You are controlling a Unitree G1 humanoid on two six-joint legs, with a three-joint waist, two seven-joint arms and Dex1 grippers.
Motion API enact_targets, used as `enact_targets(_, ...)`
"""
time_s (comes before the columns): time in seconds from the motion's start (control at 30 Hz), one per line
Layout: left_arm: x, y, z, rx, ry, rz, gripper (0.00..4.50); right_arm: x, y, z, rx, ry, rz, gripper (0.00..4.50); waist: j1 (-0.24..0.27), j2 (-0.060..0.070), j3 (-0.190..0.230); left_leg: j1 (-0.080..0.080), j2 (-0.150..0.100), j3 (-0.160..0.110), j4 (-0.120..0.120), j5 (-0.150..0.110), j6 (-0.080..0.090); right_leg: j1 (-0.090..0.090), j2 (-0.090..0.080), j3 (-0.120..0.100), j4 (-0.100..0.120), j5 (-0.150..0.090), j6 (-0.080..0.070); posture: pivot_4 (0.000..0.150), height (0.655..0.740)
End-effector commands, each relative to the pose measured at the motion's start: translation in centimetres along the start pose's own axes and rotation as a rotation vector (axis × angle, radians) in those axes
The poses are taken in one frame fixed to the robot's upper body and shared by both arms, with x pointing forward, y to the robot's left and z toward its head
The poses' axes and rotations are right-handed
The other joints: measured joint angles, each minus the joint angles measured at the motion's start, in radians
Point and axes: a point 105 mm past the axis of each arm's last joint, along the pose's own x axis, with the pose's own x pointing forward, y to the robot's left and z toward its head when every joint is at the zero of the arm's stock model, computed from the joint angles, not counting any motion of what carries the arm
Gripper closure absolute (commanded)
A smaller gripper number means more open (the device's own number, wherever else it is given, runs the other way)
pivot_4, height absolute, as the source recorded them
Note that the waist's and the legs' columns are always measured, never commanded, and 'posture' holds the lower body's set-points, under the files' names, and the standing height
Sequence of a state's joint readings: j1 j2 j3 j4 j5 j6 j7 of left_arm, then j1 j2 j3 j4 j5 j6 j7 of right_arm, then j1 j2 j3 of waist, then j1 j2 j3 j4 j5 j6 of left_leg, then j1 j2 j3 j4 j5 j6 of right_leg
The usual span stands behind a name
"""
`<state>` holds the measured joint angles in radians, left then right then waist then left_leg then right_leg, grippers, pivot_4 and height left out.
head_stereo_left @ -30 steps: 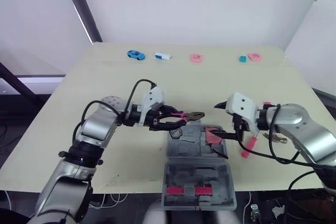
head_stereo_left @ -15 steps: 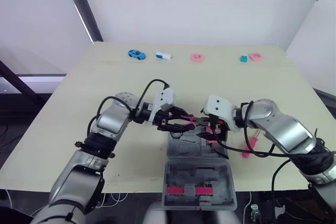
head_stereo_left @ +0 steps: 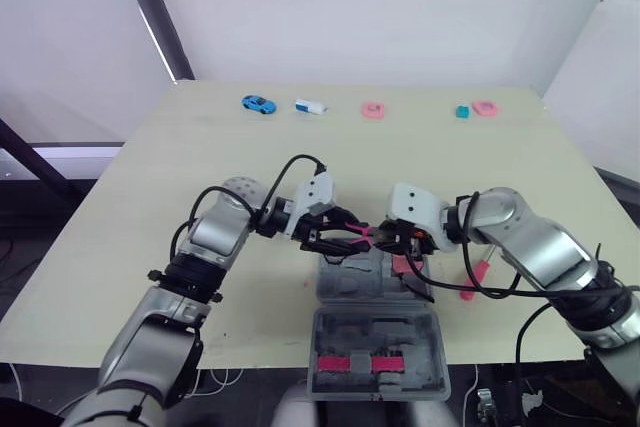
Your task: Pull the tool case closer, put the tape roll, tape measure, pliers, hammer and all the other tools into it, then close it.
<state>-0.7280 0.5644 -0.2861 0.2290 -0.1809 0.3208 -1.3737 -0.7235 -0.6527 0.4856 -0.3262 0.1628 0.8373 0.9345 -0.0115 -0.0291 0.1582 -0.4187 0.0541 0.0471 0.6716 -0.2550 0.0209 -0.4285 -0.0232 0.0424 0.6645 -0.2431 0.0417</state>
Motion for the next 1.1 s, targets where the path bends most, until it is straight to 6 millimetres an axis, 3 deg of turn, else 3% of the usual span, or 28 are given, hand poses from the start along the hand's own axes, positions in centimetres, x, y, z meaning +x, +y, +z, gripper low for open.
enact_targets(0.03, -0.1, 0.1, 1.5, 0.020, -0.071, 0.014, 1.88, 0.0, -0.5, 0.8, -0.055, -0.025, -0.037, 3.31, 0.000, 0.000, 0.000, 0.000, 0.000, 0.000, 0.000, 0.000, 0.000, 0.000, 0.000, 0.000, 0.000, 0.000, 0.000, 0.150, 0.7400)
enact_targets(0.53, 0.0, -0.3, 1.4, 0.022, -0.070, -0.008, 1.88, 0.7, -0.1, 0.5, -0.173, -0.020, -0.014, 3.32, 0.000, 0.000, 0.000, 0.000, 0.000, 0.000, 0.001, 0.000, 0.000, 0.000, 0.000, 0.000, 0.001, 0.000, 0.000, 0.150, 0.7400)
enact_targets(1.1, 0.2, -0.4, 1.5, 0.029, -0.073, -0.019, 1.88, 1.0, -0.3, 0.2, -0.184, -0.005, -0.024, 3.32, 0.000, 0.000, 0.000, 0.000, 0.000, 0.000, 0.001, 0.000, 0.000, 0.000, 0.000, 0.000, 0.001, 0.000, 0.000, 0.150, 0.7400)
